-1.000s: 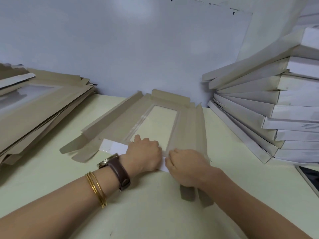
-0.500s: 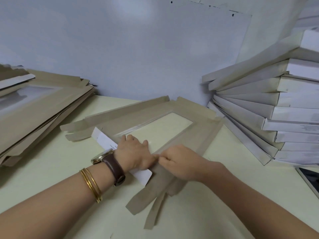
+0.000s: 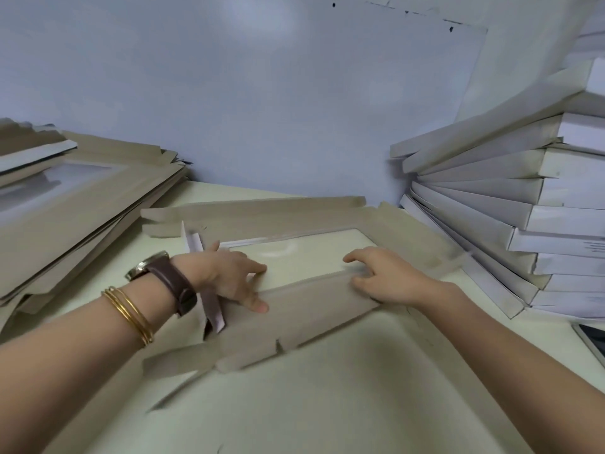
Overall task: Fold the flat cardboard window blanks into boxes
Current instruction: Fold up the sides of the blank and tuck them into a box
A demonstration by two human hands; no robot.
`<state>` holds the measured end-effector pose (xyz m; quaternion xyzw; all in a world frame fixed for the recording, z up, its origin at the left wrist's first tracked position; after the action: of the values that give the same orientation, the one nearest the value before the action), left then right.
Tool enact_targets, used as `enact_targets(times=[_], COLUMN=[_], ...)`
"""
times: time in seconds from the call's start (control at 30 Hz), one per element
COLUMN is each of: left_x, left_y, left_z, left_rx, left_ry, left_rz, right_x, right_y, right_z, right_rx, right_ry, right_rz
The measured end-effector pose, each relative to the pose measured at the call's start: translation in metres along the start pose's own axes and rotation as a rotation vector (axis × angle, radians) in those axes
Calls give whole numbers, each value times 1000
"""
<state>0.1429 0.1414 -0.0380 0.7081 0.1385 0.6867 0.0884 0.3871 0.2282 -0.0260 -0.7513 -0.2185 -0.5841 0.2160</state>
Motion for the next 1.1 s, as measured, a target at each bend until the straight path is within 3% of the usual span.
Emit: enact_targets(times=[0.23,0.6,0.7,0.83,1.1], left_x=[9,15,18,21,19], left_y=[6,-1,-2,-6,5], left_z=[-31,-44,-40,-33,25], left_rx=[-61,-186,-174,-114,-215], left_ry=[266,188,140,-9,59], left_rz=[-92,-145,-115,55,222], right_x=[10,7,1,-6,-29], right_y=[-6,-3,1,2,2], right_z=[14,46,53,54,35], right_rx=[12,0,2,-2,-223], right_ry=[19,85,46,95,132], right_rz=[-161,-485,-479,-448,-264])
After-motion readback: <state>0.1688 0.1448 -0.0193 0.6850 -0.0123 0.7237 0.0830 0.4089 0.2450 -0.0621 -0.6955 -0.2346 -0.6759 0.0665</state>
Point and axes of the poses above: each hand's wrist, its own y-axis away from the middle knuckle, its own x-axis out of the back of the hand, z = x × y, the point moved 2 cm from there along -y, towards the middle knuckle, and after that the axes turned 5 degrees about z, right-handed, at the moved point
